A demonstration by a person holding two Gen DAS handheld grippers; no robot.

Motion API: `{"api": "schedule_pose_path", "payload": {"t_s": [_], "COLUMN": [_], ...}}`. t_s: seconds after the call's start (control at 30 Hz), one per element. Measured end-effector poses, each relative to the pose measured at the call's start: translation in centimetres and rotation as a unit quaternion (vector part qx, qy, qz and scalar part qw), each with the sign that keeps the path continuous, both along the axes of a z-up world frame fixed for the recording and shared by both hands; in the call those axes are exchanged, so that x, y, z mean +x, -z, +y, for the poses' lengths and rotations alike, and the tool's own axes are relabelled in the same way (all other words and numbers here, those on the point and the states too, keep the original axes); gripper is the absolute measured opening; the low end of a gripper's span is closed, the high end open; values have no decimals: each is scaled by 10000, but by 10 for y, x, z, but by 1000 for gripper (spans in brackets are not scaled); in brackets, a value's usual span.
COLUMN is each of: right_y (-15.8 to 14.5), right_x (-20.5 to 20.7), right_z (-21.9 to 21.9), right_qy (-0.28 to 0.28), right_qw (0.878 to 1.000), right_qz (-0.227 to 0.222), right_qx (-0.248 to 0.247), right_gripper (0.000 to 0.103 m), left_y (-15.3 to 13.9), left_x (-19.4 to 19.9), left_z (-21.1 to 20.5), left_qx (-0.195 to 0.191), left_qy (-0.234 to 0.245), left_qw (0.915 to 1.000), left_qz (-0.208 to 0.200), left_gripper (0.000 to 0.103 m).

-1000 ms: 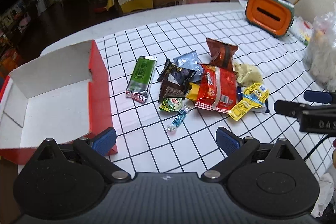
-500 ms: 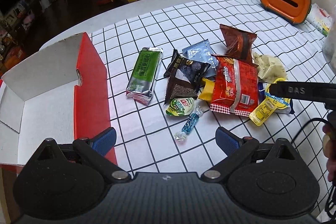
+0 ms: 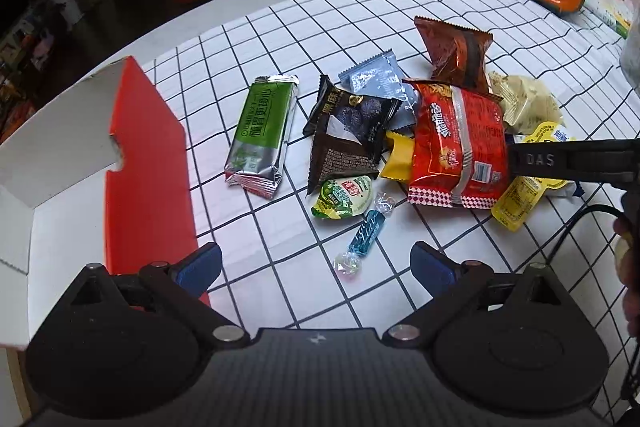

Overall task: Organize snacks
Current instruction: 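Reach the right gripper to the yellow Minion pouch while the left gripper approaches the blue candy, then grasp the yellow Minion pouch with the right gripper while the left gripper grasps the blue candy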

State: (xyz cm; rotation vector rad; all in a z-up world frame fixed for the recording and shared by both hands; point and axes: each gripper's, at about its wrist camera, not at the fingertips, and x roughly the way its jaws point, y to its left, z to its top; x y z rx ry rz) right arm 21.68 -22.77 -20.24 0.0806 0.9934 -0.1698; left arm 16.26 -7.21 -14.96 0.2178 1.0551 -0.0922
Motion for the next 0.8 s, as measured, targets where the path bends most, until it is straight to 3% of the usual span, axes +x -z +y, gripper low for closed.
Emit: {"api": "schedule_pose_path", "payload": {"t_s": [0.17,0.27,0.43,0.77,0.8], "right_y": [-1,-2,-5,-14,-15], "right_x": [-3,-5,-8,-20,-21], "right_z": [-6,-12,-23,-41,-43], "right_qy": [-90,-136,-189,-269,-275], "right_qw": [9999,9995,9986,9965,9963], "right_qz": [-2,-17,-69,-148,-159], "right_qx": [120,283,489,783,800], "right_gripper": [66,66,66,66,66], "left_y": [12,21,31,37,36], "left_x": [13,22,30,35,35], "left_z": [0,2,1,-12,-13], "left_qx": [-115,-295,-393,-594,-571], "left_qy": [158,135,156,246,234], "left_qw": [9996,9987,9975,9959,9962], "left_qz": [180,395,564,637,616], "left_gripper": [98,88,62,39,32]}}
